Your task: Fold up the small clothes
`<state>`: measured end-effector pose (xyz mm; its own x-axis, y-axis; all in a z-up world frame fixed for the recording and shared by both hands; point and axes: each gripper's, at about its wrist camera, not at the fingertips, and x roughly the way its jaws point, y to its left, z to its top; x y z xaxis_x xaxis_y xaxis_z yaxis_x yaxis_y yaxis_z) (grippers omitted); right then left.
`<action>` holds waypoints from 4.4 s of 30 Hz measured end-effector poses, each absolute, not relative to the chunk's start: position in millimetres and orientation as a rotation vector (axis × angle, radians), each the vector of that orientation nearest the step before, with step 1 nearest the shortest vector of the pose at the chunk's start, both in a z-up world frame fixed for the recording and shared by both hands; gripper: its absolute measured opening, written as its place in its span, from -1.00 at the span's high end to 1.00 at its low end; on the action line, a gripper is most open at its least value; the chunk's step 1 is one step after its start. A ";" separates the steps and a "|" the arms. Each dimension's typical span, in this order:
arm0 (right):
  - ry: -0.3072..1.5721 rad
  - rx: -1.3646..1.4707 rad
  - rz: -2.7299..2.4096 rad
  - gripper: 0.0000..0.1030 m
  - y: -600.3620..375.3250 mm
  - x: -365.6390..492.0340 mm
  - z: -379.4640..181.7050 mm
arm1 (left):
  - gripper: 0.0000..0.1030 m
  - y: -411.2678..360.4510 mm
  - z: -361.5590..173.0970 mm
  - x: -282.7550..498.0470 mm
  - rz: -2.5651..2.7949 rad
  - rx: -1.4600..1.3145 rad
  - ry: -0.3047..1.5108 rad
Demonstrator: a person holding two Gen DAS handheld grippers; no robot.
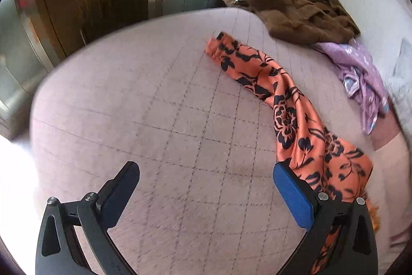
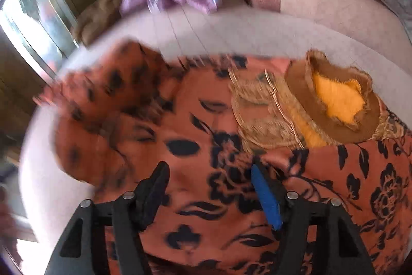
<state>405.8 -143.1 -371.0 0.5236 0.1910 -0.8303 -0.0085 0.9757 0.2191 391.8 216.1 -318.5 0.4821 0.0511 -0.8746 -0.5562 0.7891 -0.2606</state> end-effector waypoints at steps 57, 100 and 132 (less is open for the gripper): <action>0.505 0.768 -0.130 -0.49 -425.3 140.1 -311.1 | -0.12 -118.1 -237.4 277.9 -0.499 0.068 0.729; 0.699 0.794 -0.226 -0.51 -456.9 155.8 -367.6 | -0.37 -16.8 -327.9 379.9 0.064 -0.021 0.996; 0.719 0.617 -0.275 0.87 -469.5 259.5 -382.6 | -0.37 -103.1 -324.5 353.3 -0.083 0.217 0.855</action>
<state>259.5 -469.5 -382.6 0.7274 -0.0277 -0.6857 0.4365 0.7897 0.4311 353.3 -103.1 -324.5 0.6545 0.0142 -0.7559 0.1593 0.9748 0.1562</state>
